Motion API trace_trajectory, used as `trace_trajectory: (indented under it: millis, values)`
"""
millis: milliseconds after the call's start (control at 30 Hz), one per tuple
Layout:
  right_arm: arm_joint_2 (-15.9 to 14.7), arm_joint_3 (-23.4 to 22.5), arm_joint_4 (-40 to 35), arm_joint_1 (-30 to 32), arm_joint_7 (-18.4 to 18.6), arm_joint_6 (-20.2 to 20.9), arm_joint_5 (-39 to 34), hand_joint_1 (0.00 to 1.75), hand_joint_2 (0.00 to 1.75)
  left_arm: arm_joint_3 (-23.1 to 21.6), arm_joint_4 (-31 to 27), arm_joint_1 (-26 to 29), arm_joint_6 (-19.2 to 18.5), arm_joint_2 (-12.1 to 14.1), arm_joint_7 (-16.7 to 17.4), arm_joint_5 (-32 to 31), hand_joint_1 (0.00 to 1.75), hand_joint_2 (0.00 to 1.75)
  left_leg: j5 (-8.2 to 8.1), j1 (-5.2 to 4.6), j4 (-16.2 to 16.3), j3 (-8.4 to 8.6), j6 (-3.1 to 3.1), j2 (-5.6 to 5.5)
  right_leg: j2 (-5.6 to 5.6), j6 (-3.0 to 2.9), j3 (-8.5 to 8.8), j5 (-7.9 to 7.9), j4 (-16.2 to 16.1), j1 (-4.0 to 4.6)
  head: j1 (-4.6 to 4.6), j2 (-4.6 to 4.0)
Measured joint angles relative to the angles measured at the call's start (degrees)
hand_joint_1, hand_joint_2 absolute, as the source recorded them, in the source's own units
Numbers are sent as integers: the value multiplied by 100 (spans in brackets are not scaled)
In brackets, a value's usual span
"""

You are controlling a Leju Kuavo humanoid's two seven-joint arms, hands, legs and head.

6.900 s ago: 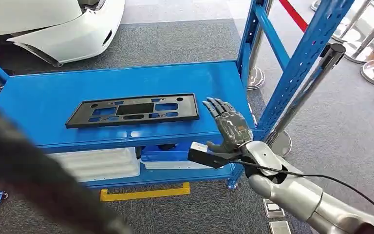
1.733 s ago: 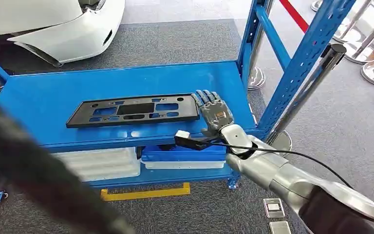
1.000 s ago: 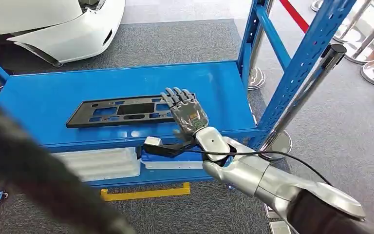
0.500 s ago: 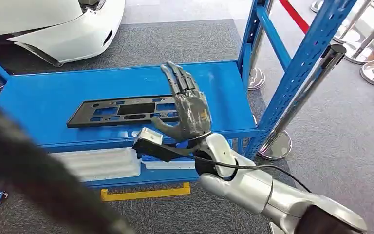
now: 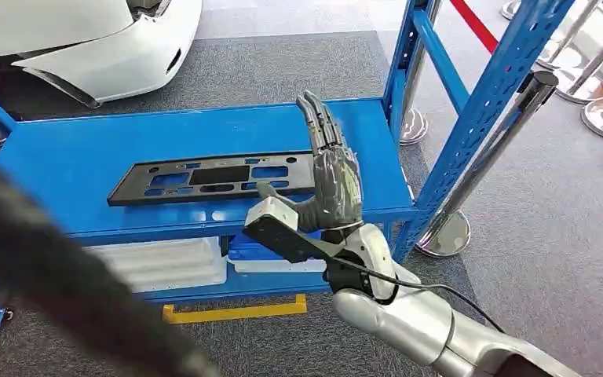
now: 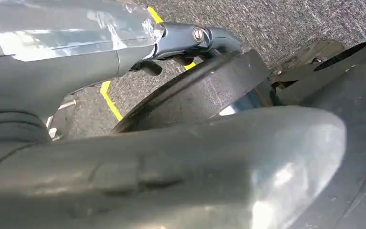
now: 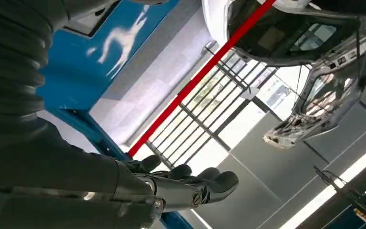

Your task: Take the parts from the cabinet and place them on the table.

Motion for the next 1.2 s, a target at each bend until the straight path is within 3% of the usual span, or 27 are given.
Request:
trace_trajectory:
  millis: [567, 733, 767, 800, 833, 900, 933, 967, 1000, 1067, 1100, 1133, 1167, 1200]
  values:
    - [-11, -278, -55, 360, -234, 0, -135, 0, 175, 4, 20, -1, 44, -20, 37, 190, 0, 0, -5, -5, 14, -2, 4, -1, 0, 6, 0, 5, -12, -10, 2, 2]
    - [-11, -313, -59, 398, -267, 22, -122, 0, 175, 4, 24, -9, 42, -20, 39, 212, 0, 0, -3, -48, 14, -5, 65, 21, 40, 55, 3, 26, -54, -27, -33, 2]
    - [-11, -341, -74, 403, -267, 24, -122, 0, 175, 4, 24, -11, 39, -41, 41, 234, 0, 0, 69, 64, -148, 104, 139, 75, -13, 78, 5, -30, -11, -6, -37, 2]
    - [-11, -367, -81, 400, -269, 22, -122, 0, 175, 7, 28, 0, 42, -44, 55, 249, 0, 0, 88, 45, -203, 141, 143, 113, -207, 112, -68, -87, 127, 5, -17, 2]
    - [-11, -376, -85, 391, -271, 24, -122, 0, 175, 7, 33, 5, 42, -44, 54, 258, 0, 0, 97, 54, -215, 149, 167, 142, -308, 137, -252, -240, 438, -7, 29, 2]
    - [-13, -380, -85, 420, -271, 28, -133, 0, 175, 7, 46, 12, 42, -46, 57, 265, 0, 0, 76, 60, -211, 152, 166, 195, -354, 199, -802, -525, 1338, -55, 50, 2]
    - [-16, -385, -85, 445, -271, 28, -139, 0, 175, 9, 55, 17, 42, -48, 57, 267, 0, 0, 57, 69, -207, 158, 158, 214, -362, 225, -1015, -523, 1619, -82, 57, 2]
    - [-18, -389, -85, 461, -271, 28, -140, 0, 175, 9, 61, 20, 42, -50, 57, 271, 0, 0, 28, 87, -194, 172, 130, 224, -368, 262, -1120, -373, 1644, -113, 57, 2]
    - [-18, -389, -85, 465, -275, 28, -142, 0, 175, 9, 66, 20, 42, -50, 57, 275, 0, 0, -10, 111, -171, 197, 97, 227, -379, 285, -1083, -135, 1434, -137, 59, 2]
    - [-18, -402, -85, 463, -286, 28, -155, 0, 175, 9, 70, 21, 42, -50, 59, 300, 0, 0, -138, 176, -86, 273, -2, 228, -427, 352, -745, 527, 483, -200, 68, 2]
    - [-20, -409, -83, 473, -291, 30, -157, 0, 175, 11, 92, 26, 42, -42, 63, 308, 0, 0, -197, 179, -57, 256, -62, 229, -448, 416, -705, 397, 430, -171, 76, 2]
    - [-18, -409, -90, 462, -295, 37, -168, 0, 175, 13, 103, 11, 42, -55, 72, 310, 0, 0, -247, 120, 57, 218, -122, 224, -427, 364, -662, 366, 286, -161, 138, 2]
    - [-16, -413, -94, 478, -297, 37, -179, 0, 175, 13, 109, 6, 39, -52, 72, 310, 0, 0, -235, 123, 34, 196, -140, 220, -404, 231, -710, 319, 352, -147, 89, 2]
    - [-20, -420, -92, 487, -299, 37, -188, 0, 175, 13, 111, 11, 39, -52, 72, 310, 0, 0, -238, 123, 28, 200, -148, 225, -398, 198, -719, 297, 358, -142, 39, 0]
